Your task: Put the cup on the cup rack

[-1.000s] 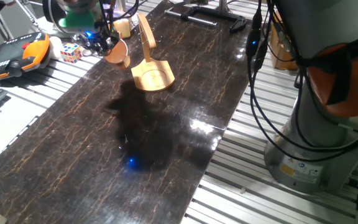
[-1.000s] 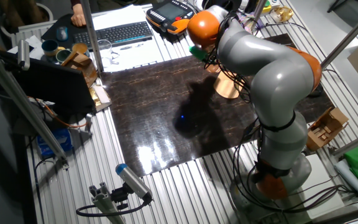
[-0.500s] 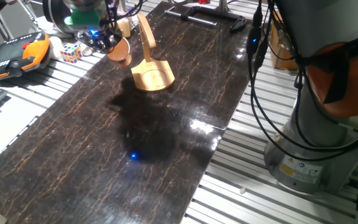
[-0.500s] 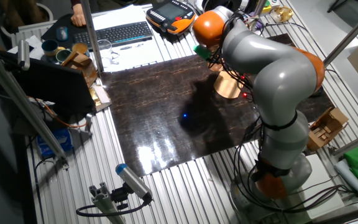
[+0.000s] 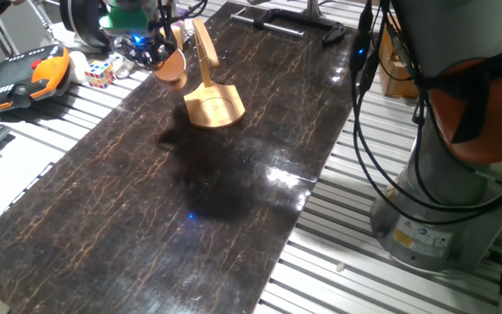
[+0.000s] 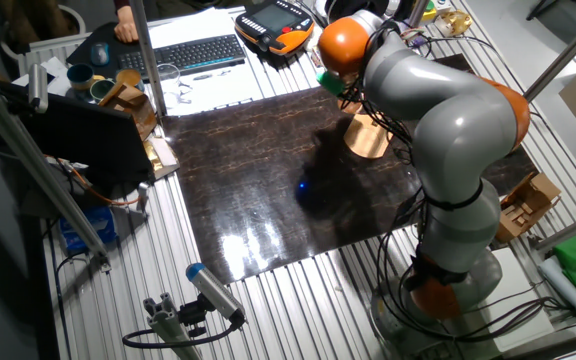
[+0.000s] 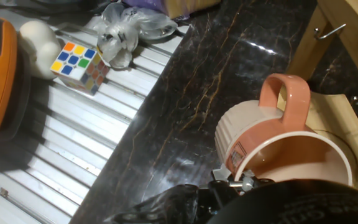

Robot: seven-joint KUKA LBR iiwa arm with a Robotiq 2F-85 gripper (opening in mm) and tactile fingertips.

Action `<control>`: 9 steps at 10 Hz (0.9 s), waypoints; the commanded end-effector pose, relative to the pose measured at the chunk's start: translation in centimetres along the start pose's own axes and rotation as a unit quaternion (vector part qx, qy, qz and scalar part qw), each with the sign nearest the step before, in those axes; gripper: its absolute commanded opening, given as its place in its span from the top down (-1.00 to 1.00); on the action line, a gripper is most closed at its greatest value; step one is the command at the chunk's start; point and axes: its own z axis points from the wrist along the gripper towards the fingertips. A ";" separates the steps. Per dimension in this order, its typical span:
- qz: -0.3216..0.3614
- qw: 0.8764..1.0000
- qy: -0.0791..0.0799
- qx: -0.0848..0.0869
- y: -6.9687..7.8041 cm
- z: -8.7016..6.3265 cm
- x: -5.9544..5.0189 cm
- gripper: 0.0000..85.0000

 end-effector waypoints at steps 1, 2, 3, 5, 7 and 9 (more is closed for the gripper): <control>-0.001 1.000 0.002 0.000 -0.2 -0.1 -0.1 0.98; 0.000 1.000 0.002 0.001 -0.1 -0.1 0.0 0.98; 0.003 1.000 -0.002 0.000 -0.1 0.0 0.0 0.98; 0.002 1.000 -0.014 -0.008 -0.3 -0.1 -0.2 0.98; -0.003 1.000 -0.023 -0.018 -0.6 0.1 -0.3 0.98; -0.004 1.000 -0.023 -0.021 -1.0 0.4 -0.4 0.98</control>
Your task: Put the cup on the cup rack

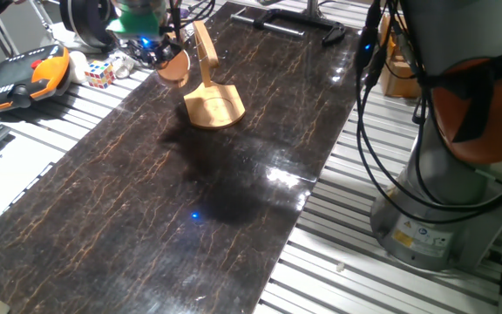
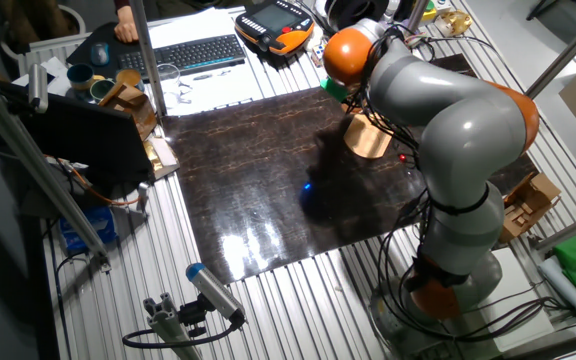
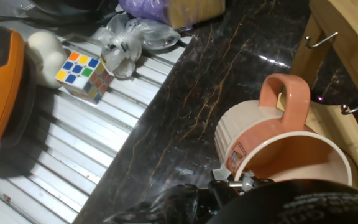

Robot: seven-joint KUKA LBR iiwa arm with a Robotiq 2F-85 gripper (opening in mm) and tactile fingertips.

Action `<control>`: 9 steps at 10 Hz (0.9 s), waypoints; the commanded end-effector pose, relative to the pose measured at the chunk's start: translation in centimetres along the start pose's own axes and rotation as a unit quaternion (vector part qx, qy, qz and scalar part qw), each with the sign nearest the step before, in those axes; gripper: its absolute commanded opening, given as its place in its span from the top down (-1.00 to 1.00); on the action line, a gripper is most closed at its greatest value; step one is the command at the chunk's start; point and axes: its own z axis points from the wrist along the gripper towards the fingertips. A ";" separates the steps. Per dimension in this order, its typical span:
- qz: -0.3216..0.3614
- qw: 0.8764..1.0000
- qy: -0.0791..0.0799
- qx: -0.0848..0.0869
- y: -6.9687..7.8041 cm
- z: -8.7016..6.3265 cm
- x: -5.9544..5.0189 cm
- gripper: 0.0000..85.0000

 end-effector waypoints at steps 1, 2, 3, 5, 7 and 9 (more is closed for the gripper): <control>0.000 1.000 0.000 0.000 -0.1 0.0 0.0 0.98; 0.003 1.000 -0.003 -0.002 -0.1 -0.1 0.0 0.98; 0.011 1.000 -0.010 -0.007 -0.1 -0.2 -0.1 0.98; 0.026 0.999 -0.026 -0.013 -0.1 -0.4 0.0 0.98; 0.034 0.999 -0.035 -0.015 -0.1 -0.4 0.0 0.98; 0.044 0.998 -0.035 -0.016 -0.3 -0.6 0.0 0.98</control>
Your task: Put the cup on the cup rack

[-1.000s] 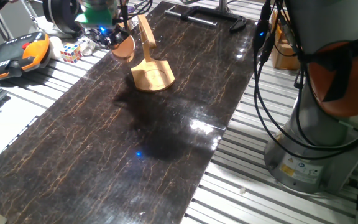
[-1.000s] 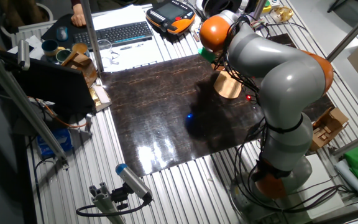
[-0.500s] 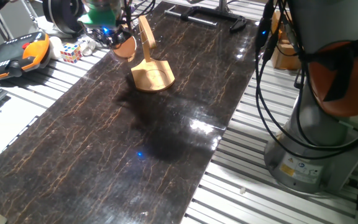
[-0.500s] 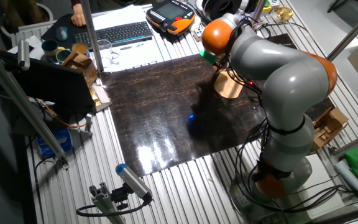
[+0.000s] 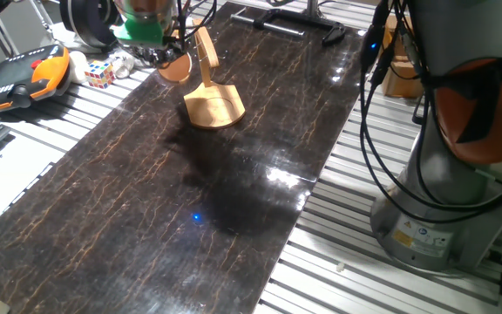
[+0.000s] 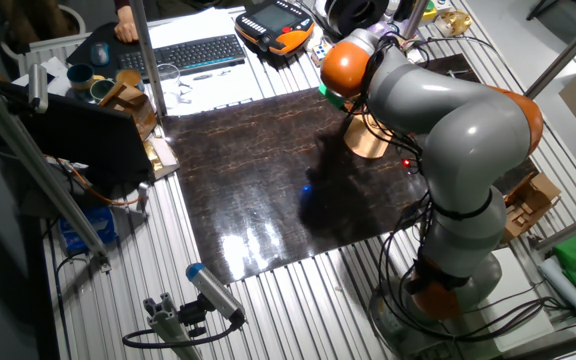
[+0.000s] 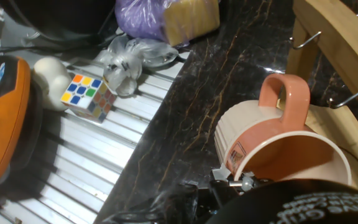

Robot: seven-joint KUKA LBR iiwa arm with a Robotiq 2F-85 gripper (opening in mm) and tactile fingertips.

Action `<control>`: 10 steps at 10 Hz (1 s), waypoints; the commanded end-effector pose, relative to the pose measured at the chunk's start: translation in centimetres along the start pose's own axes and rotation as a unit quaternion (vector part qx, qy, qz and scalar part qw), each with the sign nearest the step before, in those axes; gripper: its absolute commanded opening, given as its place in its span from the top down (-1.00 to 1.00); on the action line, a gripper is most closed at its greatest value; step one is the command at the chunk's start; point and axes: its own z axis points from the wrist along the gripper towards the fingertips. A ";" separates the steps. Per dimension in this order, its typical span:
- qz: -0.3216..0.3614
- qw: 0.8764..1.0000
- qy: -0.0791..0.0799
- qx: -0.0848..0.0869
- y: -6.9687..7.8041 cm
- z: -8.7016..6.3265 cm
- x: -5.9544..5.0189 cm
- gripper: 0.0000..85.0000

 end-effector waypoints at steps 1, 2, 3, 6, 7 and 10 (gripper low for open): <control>0.004 1.000 0.001 0.001 0.0 -0.1 0.0 0.98; 0.010 1.000 0.000 0.002 0.0 -0.1 0.0 0.98; 0.016 1.000 -0.001 0.002 -0.1 -0.1 0.0 0.98; 0.028 1.000 -0.010 0.000 -0.3 0.1 -0.1 0.98; 0.033 0.999 -0.014 0.000 -0.3 0.0 -0.1 0.98; 0.049 0.999 -0.017 0.001 -0.4 0.1 -0.1 0.98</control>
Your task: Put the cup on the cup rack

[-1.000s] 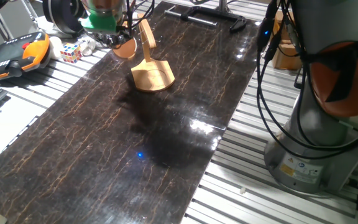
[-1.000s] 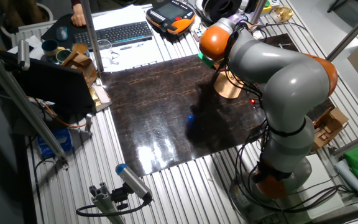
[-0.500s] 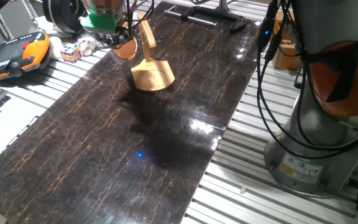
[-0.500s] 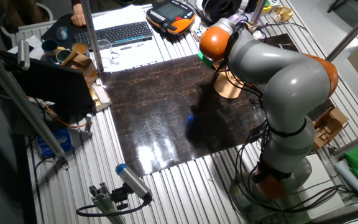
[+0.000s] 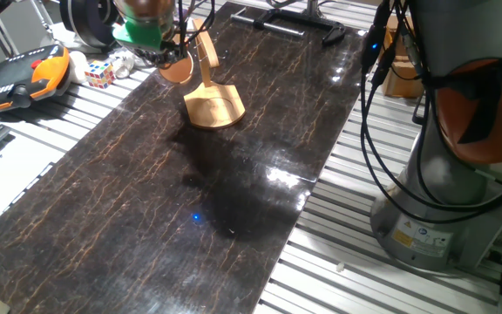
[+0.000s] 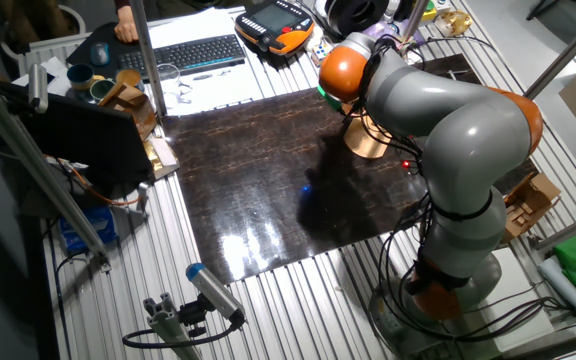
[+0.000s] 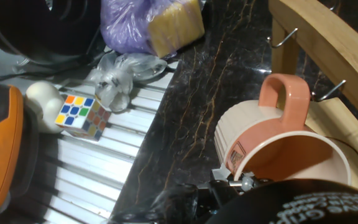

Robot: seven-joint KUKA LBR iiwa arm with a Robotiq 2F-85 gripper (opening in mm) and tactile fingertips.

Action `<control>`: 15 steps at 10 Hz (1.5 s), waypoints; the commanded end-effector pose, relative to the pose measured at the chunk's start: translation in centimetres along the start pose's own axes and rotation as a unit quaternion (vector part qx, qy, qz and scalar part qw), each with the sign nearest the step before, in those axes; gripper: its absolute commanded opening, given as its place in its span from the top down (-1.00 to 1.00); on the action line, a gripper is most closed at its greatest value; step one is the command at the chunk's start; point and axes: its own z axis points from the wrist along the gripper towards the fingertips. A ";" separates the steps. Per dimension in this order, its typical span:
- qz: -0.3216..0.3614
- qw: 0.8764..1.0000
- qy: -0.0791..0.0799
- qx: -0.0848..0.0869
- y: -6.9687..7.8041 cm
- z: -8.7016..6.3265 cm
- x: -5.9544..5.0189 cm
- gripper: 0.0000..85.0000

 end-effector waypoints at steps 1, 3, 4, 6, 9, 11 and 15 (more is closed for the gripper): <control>0.002 1.000 -0.002 0.000 0.0 0.0 0.0 0.98; 0.007 1.000 -0.009 -0.001 0.0 -0.1 0.0 0.98; 0.011 1.000 -0.010 -0.001 0.0 -0.1 0.0 0.98; 0.017 1.000 -0.014 -0.004 -0.1 -0.1 -0.1 0.98; 0.019 1.000 -0.017 -0.007 -0.3 -0.2 -0.2 0.98; 0.022 1.000 -0.015 -0.009 -0.5 -0.1 -0.4 0.98; 0.026 0.999 -0.016 -0.015 -1.1 0.3 -0.2 0.98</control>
